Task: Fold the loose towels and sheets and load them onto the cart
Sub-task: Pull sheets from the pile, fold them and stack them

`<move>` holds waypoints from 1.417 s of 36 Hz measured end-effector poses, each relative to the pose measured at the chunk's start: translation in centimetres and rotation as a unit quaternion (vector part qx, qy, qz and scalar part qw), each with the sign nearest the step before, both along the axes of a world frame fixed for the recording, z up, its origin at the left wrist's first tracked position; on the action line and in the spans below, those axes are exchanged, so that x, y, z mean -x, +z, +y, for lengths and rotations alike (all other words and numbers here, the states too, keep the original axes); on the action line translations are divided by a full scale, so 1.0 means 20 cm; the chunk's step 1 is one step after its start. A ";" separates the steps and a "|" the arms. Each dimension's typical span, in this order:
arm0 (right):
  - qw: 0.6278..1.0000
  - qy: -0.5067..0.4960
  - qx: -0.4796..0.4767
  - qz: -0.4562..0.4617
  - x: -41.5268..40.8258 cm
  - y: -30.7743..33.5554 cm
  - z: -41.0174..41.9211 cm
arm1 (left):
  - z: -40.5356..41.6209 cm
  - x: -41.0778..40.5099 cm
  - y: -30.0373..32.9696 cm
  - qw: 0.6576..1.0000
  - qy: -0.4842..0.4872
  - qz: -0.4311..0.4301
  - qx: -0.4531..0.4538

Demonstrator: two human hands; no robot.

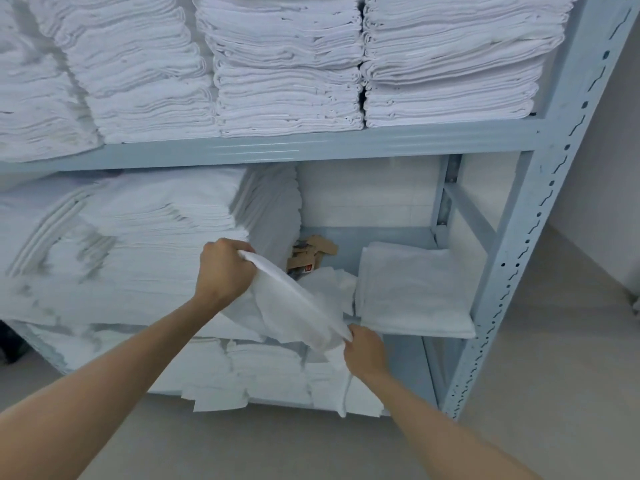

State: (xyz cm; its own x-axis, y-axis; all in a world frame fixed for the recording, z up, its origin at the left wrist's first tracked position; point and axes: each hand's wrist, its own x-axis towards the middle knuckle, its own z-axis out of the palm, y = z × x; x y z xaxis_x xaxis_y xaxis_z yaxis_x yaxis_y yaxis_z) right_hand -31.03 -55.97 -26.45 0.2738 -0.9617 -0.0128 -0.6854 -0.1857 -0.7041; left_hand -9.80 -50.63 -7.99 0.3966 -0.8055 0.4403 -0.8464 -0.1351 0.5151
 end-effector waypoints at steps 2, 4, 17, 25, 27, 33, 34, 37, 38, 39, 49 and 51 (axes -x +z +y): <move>0.999 -0.022 0.019 -0.014 0.01 0.06 -0.01 | 0.03 -0.03 0.01 0.999 -0.004 0.037 0.013; 0.996 -0.054 0.055 -0.041 0.02 0.14 -0.03 | 0.05 -0.08 0.02 0.997 0.005 0.069 0.019; 0.905 -0.112 0.380 0.155 0.22 0.79 -0.11 | 0.16 -0.35 0.16 0.992 0.053 0.072 0.086; 0.935 -0.084 0.329 0.103 0.26 0.72 -0.05 | 0.20 -0.29 0.37 0.967 0.094 0.174 0.162; 0.974 -0.056 0.205 0.075 0.29 0.54 -0.01 | 0.19 -0.24 0.39 0.958 0.098 0.205 0.174; 0.991 -0.094 0.090 0.043 0.29 0.31 0.05 | 0.20 -0.11 0.34 0.971 0.093 0.182 0.123; 0.989 -0.114 0.089 0.033 0.29 0.32 0.04 | 0.20 -0.10 0.32 0.973 0.099 0.180 0.107; 0.988 -0.090 0.101 0.069 0.29 0.37 0.03 | 0.23 -0.07 0.24 0.980 0.104 0.158 0.066; 0.987 -0.065 0.113 0.095 0.29 0.37 0.03 | 0.23 -0.06 0.22 0.983 0.100 0.147 0.056; 0.983 -0.046 0.131 0.122 0.28 0.37 0.03 | 0.24 -0.05 0.20 0.984 0.096 0.139 0.049; 0.912 -0.012 0.296 0.282 0.52 0.45 -0.06 | 0.46 -0.25 0.04 0.986 0.136 0.083 -0.053; 0.902 0.000 0.314 0.298 0.55 0.48 -0.08 | 0.47 -0.23 0.00 0.984 0.141 0.070 -0.085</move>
